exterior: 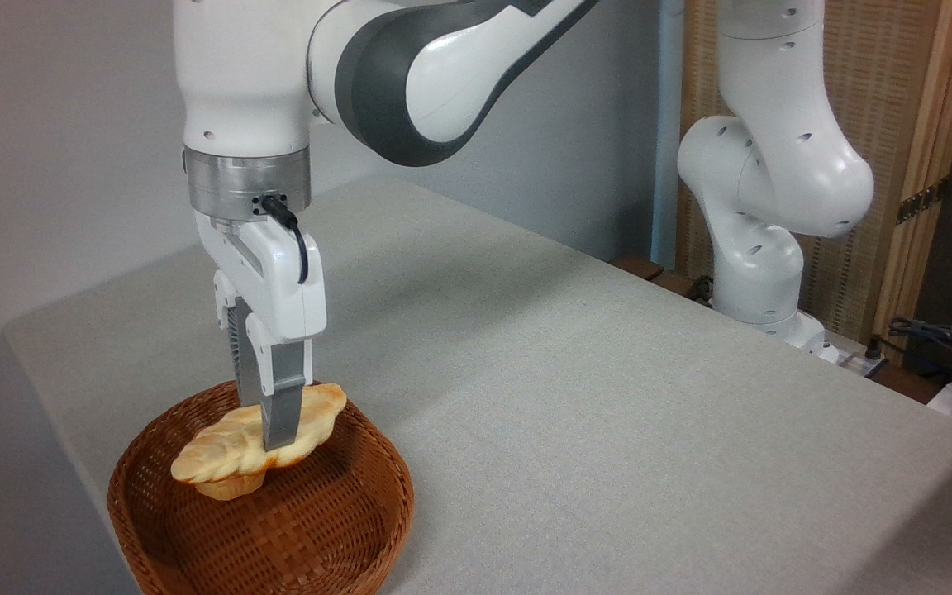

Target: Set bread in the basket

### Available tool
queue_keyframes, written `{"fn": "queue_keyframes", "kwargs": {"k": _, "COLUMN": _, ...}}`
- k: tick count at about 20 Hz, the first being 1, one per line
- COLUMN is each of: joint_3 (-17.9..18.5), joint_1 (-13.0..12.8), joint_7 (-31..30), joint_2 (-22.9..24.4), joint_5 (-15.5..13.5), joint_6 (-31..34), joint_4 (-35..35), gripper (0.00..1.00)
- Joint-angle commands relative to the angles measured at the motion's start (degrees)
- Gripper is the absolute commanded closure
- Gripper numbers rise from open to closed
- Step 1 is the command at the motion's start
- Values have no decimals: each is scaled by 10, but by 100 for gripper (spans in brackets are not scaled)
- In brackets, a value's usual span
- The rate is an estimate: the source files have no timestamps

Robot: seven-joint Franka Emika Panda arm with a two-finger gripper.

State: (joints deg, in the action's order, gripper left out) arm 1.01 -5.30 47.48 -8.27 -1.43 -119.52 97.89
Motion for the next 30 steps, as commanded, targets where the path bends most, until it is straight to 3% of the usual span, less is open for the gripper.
{"fn": "queue_keyframes", "kwargs": {"k": 1, "joint_3": 1, "joint_1": 1, "joint_7": 10, "joint_2": -4, "joint_5": -18, "joint_6": -4, "joint_4": -19, "gripper": 0}}
{"fn": "queue_keyframes", "kwargs": {"k": 9, "joint_3": 1, "joint_1": 1, "joint_7": -7, "joint_2": 1, "joint_5": -36, "joint_6": 7, "joint_4": -24, "gripper": 0}}
{"fn": "queue_keyframes", "kwargs": {"k": 12, "joint_3": 2, "joint_1": 3, "joint_7": -11, "joint_2": 1, "joint_5": -59, "joint_6": 80, "joint_4": -64, "gripper": 0}}
{"fn": "queue_keyframes", "kwargs": {"k": 14, "joint_3": -5, "joint_1": 25, "joint_7": -16, "joint_2": 21, "joint_5": -77, "joint_6": 141, "joint_4": -81, "gripper": 0}}
{"fn": "queue_keyframes", "kwargs": {"k": 17, "joint_3": -21, "joint_1": 54, "joint_7": -23, "joint_2": 69, "joint_5": -79, "joint_6": 215, "joint_4": -81, "gripper": 0}}
{"fn": "queue_keyframes", "kwargs": {"k": 22, "joint_3": -23, "joint_1": 85, "joint_7": -26, "joint_2": 100, "joint_5": -74, "joint_6": 269, "joint_4": -75, "gripper": 0}}
{"fn": "queue_keyframes", "kwargs": {"k": 24, "joint_3": -41, "joint_1": 100, "joint_7": -49, "joint_2": 106, "joint_5": -72, "joint_6": 281, "joint_4": -74, "gripper": 0}}
{"fn": "queue_keyframes", "kwargs": {"k": 28, "joint_3": -59, "joint_1": 94, "joint_7": -73, "joint_2": 105, "joint_5": -18, "joint_6": 282, "joint_4": -64, "gripper": 0}}
{"fn": "queue_keyframes", "kwargs": {"k": 30, "joint_3": -60, "joint_1": 93, "joint_7": -73, "joint_2": 105, "joint_5": -12, "joint_6": 282, "joint_4": -62, "gripper": 0}}
